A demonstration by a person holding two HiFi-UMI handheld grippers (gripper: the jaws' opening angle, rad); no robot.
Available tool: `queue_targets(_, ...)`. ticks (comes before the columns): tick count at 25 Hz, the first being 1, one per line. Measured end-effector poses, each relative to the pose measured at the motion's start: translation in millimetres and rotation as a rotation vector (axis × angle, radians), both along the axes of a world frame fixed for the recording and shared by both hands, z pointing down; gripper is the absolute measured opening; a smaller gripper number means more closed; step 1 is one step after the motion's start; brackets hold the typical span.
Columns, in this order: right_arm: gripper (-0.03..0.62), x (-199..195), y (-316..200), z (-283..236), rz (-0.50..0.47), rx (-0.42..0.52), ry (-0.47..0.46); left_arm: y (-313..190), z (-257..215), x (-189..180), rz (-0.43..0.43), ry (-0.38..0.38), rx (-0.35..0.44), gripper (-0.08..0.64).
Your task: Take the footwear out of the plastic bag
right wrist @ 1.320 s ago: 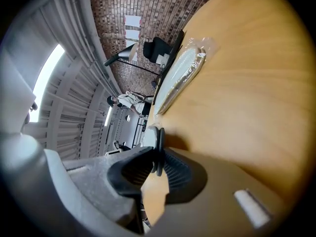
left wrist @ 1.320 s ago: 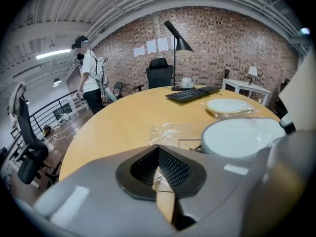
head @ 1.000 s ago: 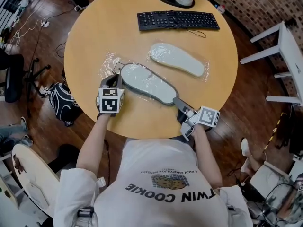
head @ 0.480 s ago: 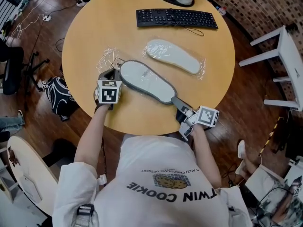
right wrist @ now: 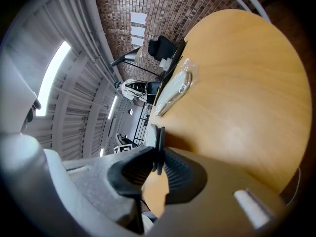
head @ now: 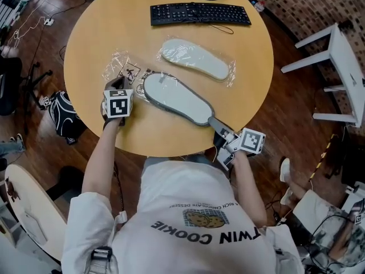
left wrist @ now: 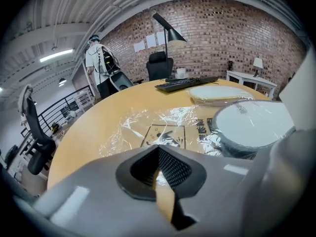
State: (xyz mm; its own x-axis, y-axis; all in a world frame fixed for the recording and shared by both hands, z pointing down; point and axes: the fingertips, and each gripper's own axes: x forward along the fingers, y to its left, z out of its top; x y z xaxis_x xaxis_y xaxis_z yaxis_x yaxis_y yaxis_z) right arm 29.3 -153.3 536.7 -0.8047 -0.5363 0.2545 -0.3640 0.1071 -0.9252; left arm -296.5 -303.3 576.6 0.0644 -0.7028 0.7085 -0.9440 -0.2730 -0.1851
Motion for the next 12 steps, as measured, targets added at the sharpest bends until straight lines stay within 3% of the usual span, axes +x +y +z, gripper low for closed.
queue_targets(12, 0.063, 64.3, 41.1, 10.4, 0.057, -0.034, 0.016, -1.0, -1.6, -0.8, -0.032, -0.007, 0.01, 0.002)
